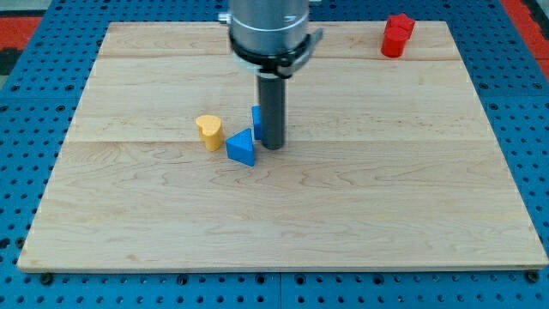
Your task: Slide the blue triangle closer to the blue cube
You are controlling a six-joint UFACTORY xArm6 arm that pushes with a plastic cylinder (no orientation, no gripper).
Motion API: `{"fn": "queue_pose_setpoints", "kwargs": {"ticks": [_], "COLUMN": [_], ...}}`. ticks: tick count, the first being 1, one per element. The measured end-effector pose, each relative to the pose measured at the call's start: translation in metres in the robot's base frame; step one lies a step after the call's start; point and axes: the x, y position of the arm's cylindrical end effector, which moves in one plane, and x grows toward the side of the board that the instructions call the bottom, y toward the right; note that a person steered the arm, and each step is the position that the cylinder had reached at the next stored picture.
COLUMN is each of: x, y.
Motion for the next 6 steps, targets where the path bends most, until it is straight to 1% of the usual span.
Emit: {"fn": "queue_pose_setpoints", "kwargs": {"ticks": [1, 2, 3, 5, 6], "x": [0.065, 0.068, 0.021, 0.015, 0.015], "y": [0.012, -0.046, -0.046, -0.045, -0.053]}}
